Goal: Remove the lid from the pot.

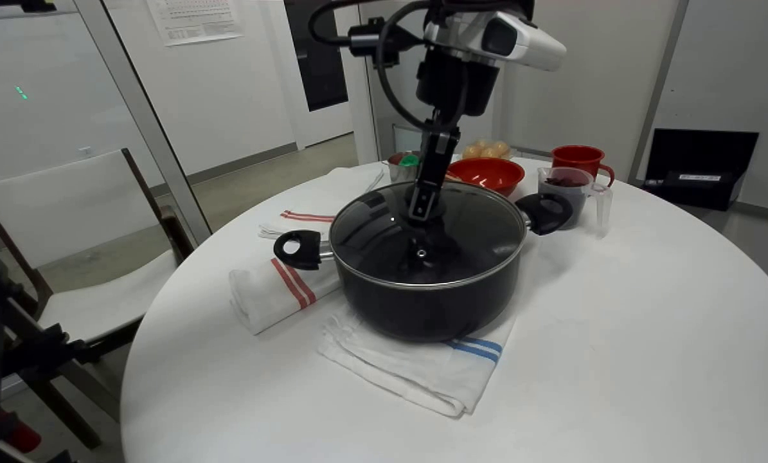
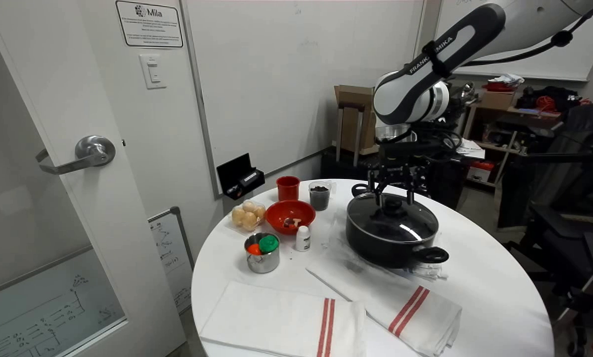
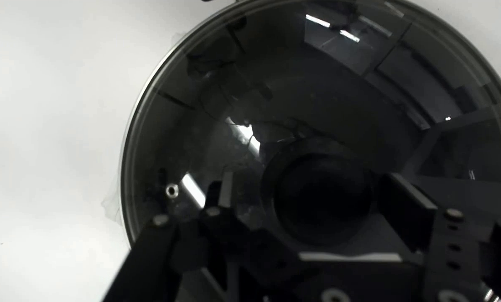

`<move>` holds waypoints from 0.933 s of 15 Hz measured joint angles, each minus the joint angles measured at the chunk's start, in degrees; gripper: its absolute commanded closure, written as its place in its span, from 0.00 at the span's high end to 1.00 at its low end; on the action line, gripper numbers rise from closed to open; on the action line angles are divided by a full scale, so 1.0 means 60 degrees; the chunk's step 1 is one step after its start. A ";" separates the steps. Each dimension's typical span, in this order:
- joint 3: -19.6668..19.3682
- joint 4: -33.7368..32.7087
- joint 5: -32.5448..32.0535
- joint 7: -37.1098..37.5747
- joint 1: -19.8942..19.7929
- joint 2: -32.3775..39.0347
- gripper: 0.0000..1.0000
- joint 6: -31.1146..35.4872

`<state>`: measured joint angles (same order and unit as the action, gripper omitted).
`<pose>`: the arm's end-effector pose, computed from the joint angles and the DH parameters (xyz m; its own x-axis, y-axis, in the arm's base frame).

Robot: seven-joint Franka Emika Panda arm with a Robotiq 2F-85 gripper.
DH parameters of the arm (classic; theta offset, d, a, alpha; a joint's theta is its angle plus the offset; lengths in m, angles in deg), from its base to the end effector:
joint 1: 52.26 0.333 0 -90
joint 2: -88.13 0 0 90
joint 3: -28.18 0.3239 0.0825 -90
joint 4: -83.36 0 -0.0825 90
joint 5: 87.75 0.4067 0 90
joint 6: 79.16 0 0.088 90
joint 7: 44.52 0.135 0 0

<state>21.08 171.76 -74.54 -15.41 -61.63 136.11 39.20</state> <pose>0.6589 -0.1700 0.0988 0.5751 -0.7619 -0.2980 -0.7782 -0.6218 0.0879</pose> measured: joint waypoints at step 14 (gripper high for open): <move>-0.0014 0.0061 0.0098 0.0010 0.0045 -0.0159 0.26 0.0239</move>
<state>20.99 172.12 -73.95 -15.35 -61.36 135.16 40.63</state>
